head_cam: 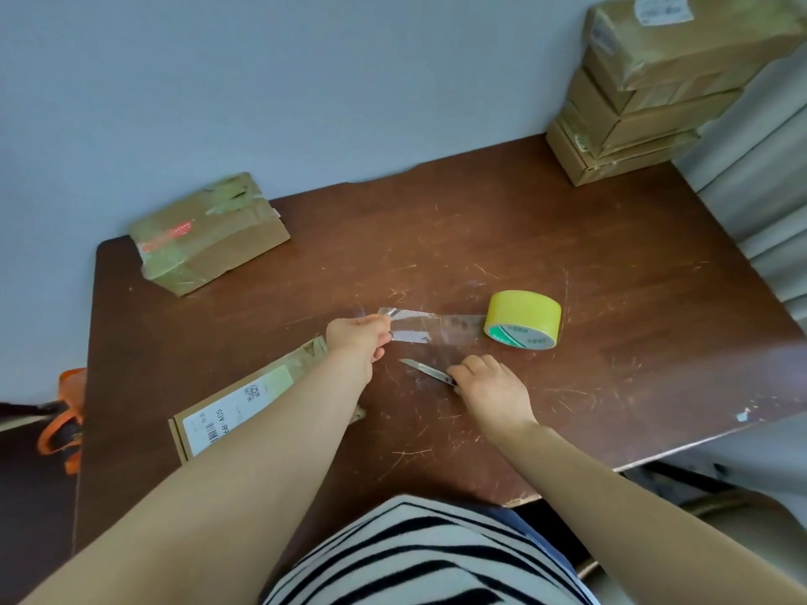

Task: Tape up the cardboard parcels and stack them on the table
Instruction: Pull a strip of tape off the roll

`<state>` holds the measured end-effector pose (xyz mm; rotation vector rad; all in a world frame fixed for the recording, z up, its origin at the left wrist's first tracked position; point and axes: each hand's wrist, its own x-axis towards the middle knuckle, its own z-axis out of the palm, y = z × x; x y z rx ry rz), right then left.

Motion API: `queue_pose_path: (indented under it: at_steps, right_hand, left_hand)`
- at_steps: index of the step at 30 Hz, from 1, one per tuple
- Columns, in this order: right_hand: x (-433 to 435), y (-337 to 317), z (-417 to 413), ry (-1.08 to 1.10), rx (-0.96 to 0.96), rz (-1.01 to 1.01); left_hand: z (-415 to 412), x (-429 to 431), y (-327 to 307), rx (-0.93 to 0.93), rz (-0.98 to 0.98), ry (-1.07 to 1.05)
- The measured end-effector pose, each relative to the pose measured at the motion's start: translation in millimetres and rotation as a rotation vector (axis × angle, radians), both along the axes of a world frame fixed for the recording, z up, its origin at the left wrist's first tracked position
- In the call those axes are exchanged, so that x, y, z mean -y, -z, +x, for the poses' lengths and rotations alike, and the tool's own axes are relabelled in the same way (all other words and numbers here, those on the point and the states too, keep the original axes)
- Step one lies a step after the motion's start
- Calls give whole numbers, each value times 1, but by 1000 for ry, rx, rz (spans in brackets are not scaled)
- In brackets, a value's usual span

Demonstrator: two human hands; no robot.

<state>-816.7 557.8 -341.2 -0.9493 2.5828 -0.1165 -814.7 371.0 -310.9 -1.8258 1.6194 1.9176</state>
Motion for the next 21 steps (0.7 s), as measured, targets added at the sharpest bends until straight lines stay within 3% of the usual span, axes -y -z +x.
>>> queue_pose_path:
  at_steps: [4, 10, 15, 18, 21]
  right_hand:
    - [-14, -6, 4, 113, 210, -36]
    - [-5, -22, 7, 525, 516, -412]
    - [30, -29, -2, 635, 536, -339]
    - [39, -30, -6, 547, 342, -145]
    - [48, -31, -7, 542, 305, -78]
  left_hand:
    - [0, 2, 3, -8, -8, 22]
    - [3, 0, 7, -61, -58, 37]
    - [6, -2, 8, -114, -156, 92]
    - [6, -3, 6, -128, -180, 99]
    - [7, -5, 5, -139, -197, 91]
